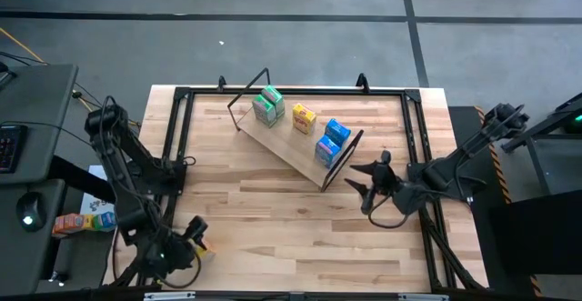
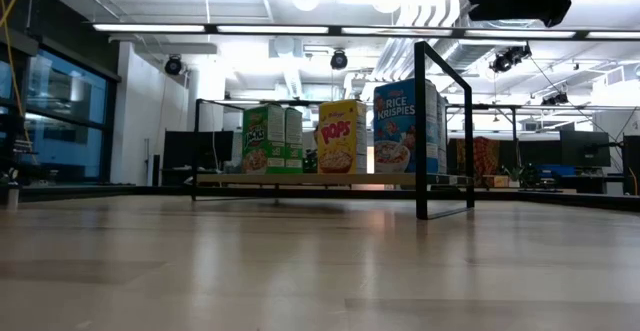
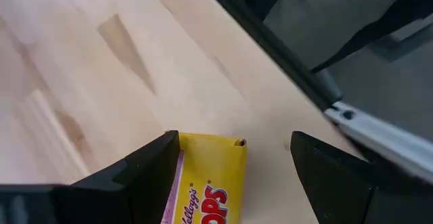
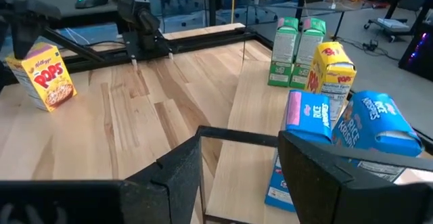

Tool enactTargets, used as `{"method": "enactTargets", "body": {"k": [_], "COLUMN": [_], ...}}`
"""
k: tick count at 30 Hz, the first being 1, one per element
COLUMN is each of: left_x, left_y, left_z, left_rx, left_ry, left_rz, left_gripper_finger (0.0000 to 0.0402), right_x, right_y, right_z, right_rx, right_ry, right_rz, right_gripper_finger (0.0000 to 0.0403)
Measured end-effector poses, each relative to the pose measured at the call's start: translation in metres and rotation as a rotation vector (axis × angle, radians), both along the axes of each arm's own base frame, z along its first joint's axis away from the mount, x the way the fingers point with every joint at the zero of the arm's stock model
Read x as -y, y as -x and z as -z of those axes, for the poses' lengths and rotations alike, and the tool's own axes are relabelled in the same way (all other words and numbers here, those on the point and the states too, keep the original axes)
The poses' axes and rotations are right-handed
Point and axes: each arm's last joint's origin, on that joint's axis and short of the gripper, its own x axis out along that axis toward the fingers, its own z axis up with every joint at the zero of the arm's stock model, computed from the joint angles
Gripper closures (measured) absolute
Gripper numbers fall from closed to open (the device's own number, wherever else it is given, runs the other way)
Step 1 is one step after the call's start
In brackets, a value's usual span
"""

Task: Stack cereal on shelf
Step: Put the yellow cereal box on the shelf aligned with the other yellow cereal box

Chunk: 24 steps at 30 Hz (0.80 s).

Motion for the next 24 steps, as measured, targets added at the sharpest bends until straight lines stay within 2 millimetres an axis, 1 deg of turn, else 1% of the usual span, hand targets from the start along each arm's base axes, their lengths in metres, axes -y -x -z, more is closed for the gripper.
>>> {"method": "enactTargets", "body": {"k": [3,10,14,19,24], "left_x": [0.000,0.000,-0.002,-0.005,-0.008], "left_y": [-0.001,-0.001,-0.001,0.000,0.002], "left_z": [0.001,0.001,-0.002,-0.010,-0.011], "left_rx": [0.032,0.033,0.055,0.108,0.081], "left_ry": [-0.037,-0.039,-0.041,-0.023,-0.013], "left_rz": [0.012,0.015,0.039,0.045,0.014], "left_gripper_finger": [0.0124,0.0124,0.0124,0.0124,0.0124], "right_x": [-0.003,-0.006,-0.003,-0.005,-0.005], "right_y": [-0.003,-0.011,-0.015,-0.018,-0.018], "right_z": [0.006,0.018,0.015,0.011,0.011], "right_rx": [-0.017,-0.065,-0.035,-0.026,-0.024], "right_ry": [0.002,0.045,0.024,0.031,0.029], "right_rz": [0.005,0.020,0.036,-0.015,-0.020], "right_gripper_finger": [0.0218,0.0218,0.0218,0.0218,0.0218]}}
